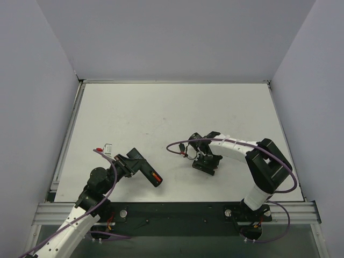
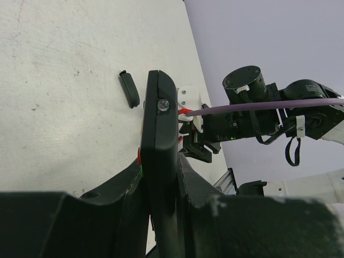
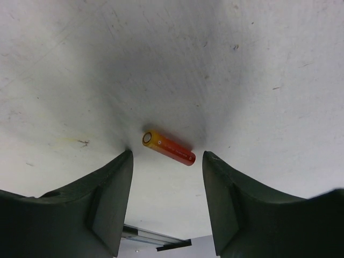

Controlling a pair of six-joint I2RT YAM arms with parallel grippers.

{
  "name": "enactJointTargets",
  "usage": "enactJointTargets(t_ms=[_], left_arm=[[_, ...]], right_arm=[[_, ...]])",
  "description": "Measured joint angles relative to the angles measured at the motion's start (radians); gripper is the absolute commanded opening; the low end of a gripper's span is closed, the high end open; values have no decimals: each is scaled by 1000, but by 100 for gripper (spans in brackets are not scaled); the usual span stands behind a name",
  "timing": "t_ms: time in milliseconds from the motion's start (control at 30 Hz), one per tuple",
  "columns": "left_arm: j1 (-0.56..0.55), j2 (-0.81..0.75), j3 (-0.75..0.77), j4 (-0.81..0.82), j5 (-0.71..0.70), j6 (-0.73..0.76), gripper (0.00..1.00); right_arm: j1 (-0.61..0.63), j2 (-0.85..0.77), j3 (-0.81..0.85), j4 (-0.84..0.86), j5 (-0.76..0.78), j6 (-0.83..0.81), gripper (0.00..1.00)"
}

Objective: Load the batteries into the remote control

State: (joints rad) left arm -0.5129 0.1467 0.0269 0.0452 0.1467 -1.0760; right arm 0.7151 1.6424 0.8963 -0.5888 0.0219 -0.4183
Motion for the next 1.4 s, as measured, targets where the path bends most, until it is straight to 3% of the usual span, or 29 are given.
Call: enactJointTargets(t_ms=[300, 600, 1033, 1233, 1400], left_arm=[[0, 8, 0, 4, 8, 0, 0], [0, 9, 0, 4, 11, 0, 0], [0, 6, 0, 4, 11, -16, 0], [0, 5, 0, 3, 11, -20, 0], [0, 5, 0, 3, 11, -22, 0]], right_arm=[[1, 55, 30, -33, -3, -6, 31], [-3, 94, 64, -70, -9, 8, 31], [-73, 161, 171, -68, -119, 147, 14], [-128, 201, 239, -33, -134, 338, 16], [-138, 205, 246, -29, -107, 433, 33]])
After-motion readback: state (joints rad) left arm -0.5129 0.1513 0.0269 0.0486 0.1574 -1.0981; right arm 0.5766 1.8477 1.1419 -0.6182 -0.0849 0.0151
